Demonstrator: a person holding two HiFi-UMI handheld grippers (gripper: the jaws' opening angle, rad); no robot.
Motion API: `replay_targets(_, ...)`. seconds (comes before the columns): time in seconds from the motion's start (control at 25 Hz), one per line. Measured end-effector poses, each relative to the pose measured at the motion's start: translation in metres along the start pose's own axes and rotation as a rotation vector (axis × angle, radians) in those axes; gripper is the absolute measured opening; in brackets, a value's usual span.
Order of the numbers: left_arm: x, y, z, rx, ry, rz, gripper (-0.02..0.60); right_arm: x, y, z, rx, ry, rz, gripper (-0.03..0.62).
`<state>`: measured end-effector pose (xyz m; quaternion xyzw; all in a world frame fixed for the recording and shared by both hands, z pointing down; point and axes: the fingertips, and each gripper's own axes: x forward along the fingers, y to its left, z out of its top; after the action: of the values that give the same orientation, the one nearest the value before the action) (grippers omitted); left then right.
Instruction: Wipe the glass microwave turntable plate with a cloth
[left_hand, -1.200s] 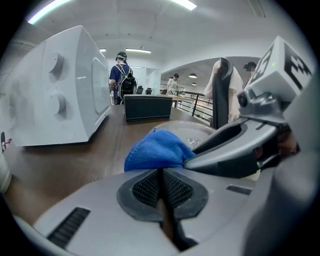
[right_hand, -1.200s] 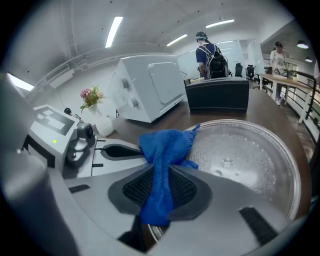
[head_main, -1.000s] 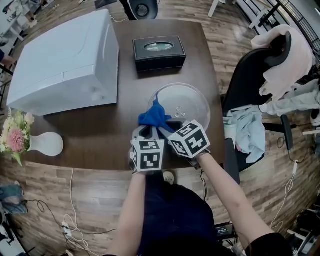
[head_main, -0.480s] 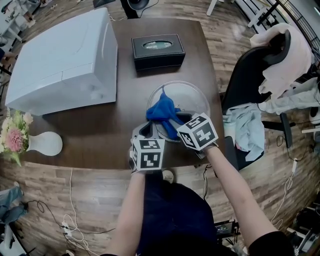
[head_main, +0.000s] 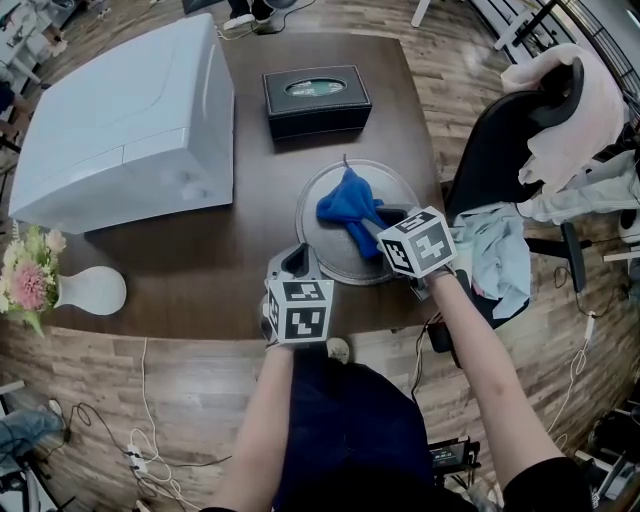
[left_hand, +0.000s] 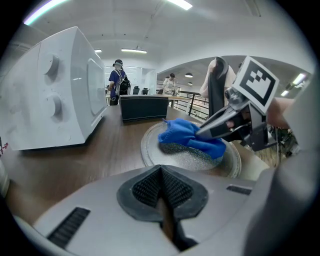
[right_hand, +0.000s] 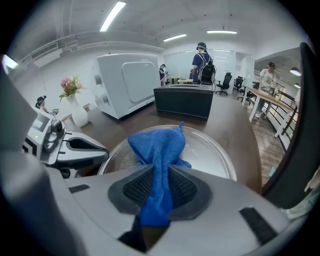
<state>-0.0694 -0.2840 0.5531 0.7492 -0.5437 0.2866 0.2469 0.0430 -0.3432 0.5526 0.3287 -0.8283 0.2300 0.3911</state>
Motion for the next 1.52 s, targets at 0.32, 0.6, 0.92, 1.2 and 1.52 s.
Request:
replay_targets(0.32,0.0,0.001,0.0,0.002,0.0,0.0,0.002,-0.007,-0.039,0.0,0.009,0.014,-0.081,0.075)
replay_targets(0.6,0.001,0.001,0.0,0.0,0.002,0.0,0.002,-0.014,-0.072,-0.001,-0.005,0.034,-0.157,0.075)
replay_targets(0.92,0.001,0.0,-0.001,0.0,0.002,0.0,0.002,-0.025,-0.101,-0.001,-0.018,0.039,-0.25,0.075)
replay_targets(1.2,0.0,0.001,0.0,0.002,-0.001,-0.001,0.002,-0.049,-0.13,-0.009,-0.029,0.031,-0.372,0.075)
replay_targets(1.52,0.0,0.0,-0.003,-0.002,0.01,0.0,0.002,-0.075,-0.071,0.011,-0.043,-0.131,-0.266,0.074)
